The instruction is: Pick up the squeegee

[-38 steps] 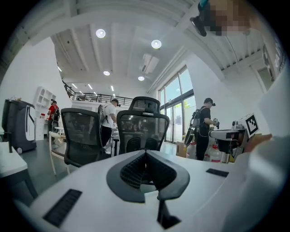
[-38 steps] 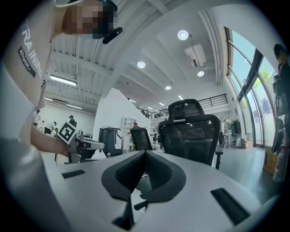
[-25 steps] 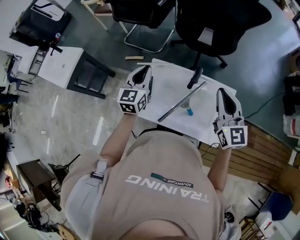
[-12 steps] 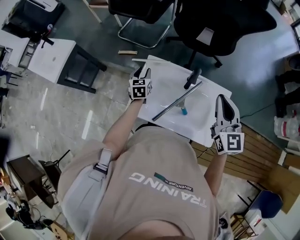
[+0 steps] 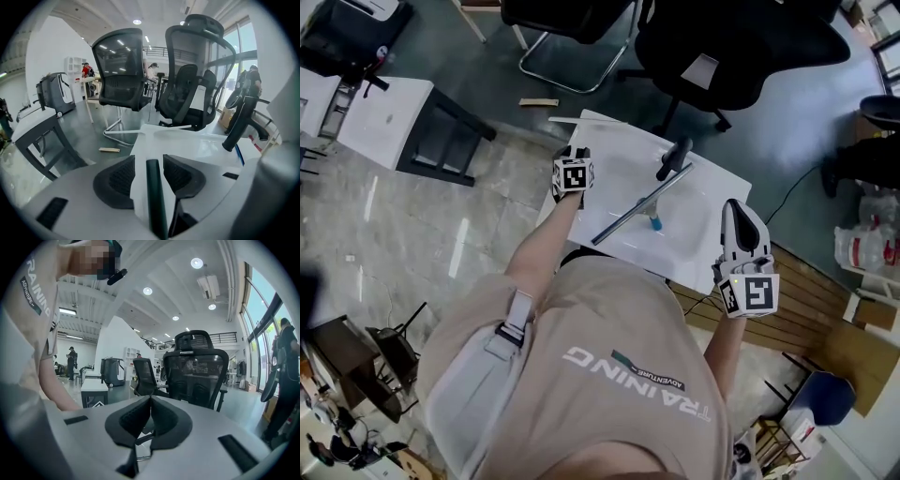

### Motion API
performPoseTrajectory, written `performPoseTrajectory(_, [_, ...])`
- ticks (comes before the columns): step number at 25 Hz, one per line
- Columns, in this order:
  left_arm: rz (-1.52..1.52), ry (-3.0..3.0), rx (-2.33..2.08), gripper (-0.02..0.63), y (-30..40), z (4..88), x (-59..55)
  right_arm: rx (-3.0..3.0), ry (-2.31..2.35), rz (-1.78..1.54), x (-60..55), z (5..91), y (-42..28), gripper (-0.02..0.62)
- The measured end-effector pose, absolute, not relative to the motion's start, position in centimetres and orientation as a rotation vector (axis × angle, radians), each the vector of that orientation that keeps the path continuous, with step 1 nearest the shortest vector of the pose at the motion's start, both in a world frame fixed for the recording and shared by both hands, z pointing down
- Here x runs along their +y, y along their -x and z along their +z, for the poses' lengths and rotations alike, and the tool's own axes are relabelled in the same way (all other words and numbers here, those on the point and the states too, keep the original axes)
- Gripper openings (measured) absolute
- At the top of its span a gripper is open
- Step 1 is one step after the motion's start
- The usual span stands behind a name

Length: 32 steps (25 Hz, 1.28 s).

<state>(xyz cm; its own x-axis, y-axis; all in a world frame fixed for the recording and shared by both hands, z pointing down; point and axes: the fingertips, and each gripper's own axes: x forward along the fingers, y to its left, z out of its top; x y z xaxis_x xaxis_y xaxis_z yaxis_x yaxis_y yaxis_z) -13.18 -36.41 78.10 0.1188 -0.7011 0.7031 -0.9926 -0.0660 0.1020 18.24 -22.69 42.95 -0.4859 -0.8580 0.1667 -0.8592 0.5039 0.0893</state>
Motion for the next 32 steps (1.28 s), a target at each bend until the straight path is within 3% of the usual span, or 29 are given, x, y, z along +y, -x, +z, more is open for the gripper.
performPoseTrajectory(16, [0.763,-1.809,-1.627,0.176,12.9,80.7,-37.0,-2.495,-1.495,0.009,-22.0,43.1,-19.1,0.032])
performPoseTrajectory(23, [0.806,-1.845,-1.603,0.106,12.6,80.8,-37.3,-2.495,-1.499,0.007,-21.9,43.1,-18.8,0.032])
performPoseTrajectory(32, [0.776,-1.857,-1.585,0.098,12.5,80.0,-37.2,-2.497,-1.509,0.004,-21.6,43.0,-18.9,0.032])
